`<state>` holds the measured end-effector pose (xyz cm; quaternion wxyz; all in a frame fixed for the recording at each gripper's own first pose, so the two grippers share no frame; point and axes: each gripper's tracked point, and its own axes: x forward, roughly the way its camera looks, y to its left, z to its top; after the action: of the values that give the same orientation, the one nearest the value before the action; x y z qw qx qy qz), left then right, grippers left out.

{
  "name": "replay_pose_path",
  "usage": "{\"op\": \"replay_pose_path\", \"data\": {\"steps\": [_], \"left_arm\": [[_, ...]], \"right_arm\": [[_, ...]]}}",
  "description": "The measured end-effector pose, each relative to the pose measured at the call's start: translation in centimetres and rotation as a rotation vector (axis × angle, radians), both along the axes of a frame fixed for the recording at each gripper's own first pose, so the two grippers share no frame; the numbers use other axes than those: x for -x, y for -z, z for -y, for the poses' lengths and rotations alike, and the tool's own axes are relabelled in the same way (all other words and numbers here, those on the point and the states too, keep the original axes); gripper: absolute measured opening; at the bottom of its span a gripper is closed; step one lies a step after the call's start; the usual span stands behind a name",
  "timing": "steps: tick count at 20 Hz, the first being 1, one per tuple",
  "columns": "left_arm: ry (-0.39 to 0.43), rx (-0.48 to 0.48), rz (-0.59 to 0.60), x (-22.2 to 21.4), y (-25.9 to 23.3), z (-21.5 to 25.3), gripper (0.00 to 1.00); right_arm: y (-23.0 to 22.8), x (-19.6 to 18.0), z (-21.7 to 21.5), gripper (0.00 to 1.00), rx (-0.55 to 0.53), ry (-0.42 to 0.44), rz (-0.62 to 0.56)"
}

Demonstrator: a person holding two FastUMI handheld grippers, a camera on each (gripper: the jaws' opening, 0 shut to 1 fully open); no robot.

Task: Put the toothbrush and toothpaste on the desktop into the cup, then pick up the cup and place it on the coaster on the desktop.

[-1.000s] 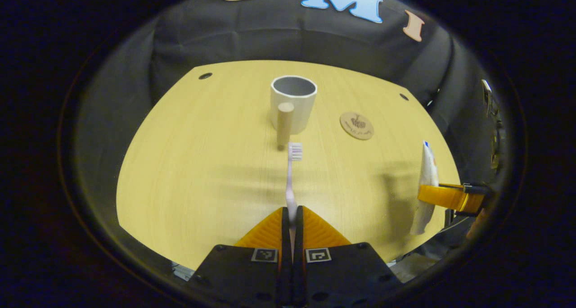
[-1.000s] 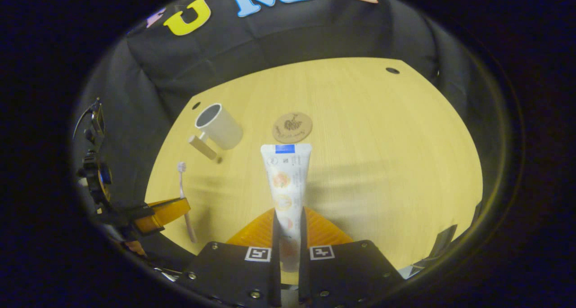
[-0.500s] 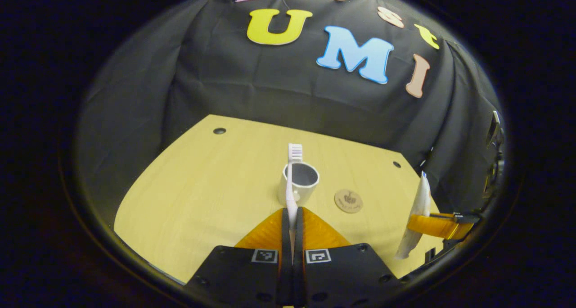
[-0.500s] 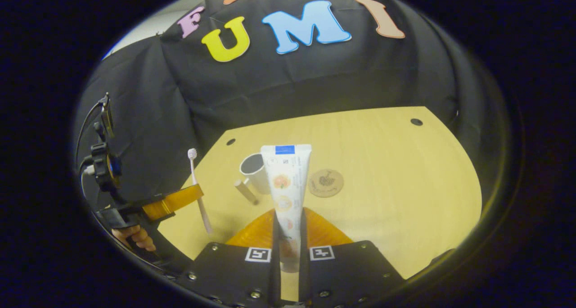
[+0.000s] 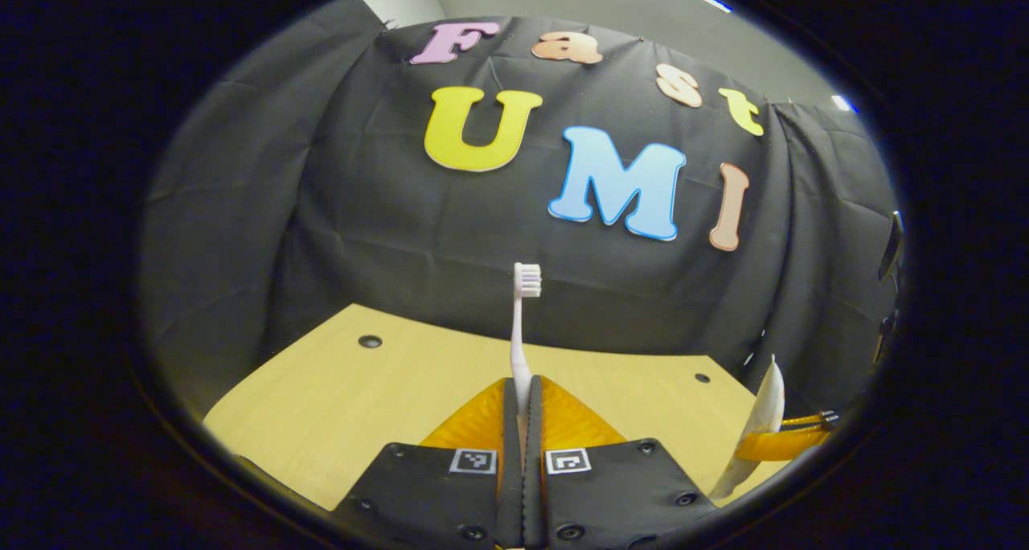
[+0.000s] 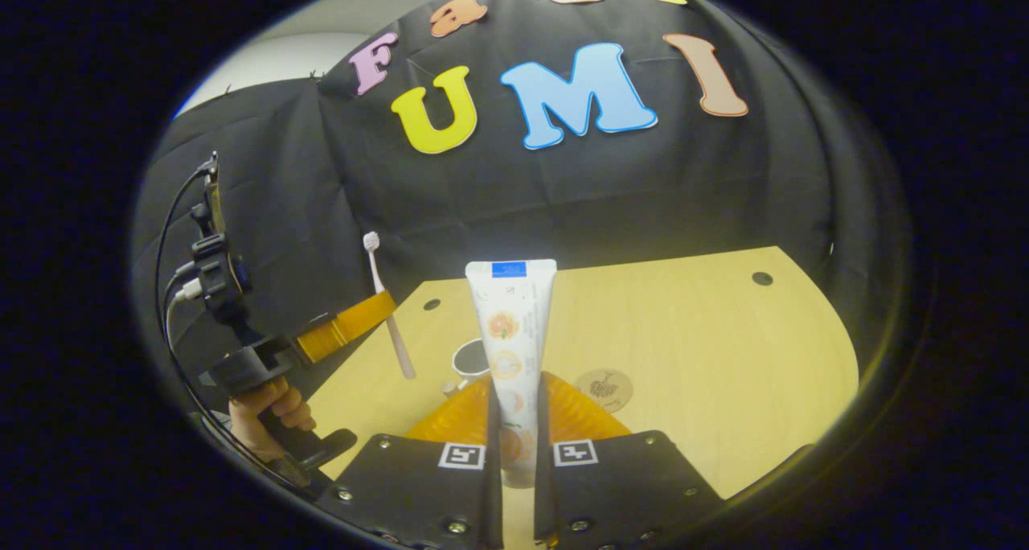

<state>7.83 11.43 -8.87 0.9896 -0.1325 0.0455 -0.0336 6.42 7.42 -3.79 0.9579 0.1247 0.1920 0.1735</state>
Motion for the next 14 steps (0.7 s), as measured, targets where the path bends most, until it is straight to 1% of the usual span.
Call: {"op": "replay_pose_path", "data": {"steps": [1,3,6,8,12,14], "left_arm": [[0.011,0.014,0.042,-0.9,-0.6,0.3,0.08],[0.026,0.032,0.062,-2.8,-0.6,1.0,0.08],[0.045,0.036,0.028,-7.1,1.4,1.2,0.08],[0.061,0.037,0.0,-9.0,3.4,1.9,0.08],[0.084,0.019,-0.062,-10.8,7.6,3.0,0.08],[0.08,0.021,-0.085,-11.0,8.7,2.9,0.08]], "right_arm": [[-0.1,-0.5,-0.1,0.16,-0.003,0.006,-0.001],[0.2,-1.3,-0.2,0.16,-0.007,0.019,-0.016],[0.6,-2.3,0.4,0.16,0.03,0.041,-0.024],[0.8,-2.9,0.6,0.16,0.049,0.055,-0.027],[1.0,-4.1,0.3,0.16,0.048,0.065,-0.056],[1.1,-4.5,-0.1,0.16,0.053,0.059,-0.066]]}}
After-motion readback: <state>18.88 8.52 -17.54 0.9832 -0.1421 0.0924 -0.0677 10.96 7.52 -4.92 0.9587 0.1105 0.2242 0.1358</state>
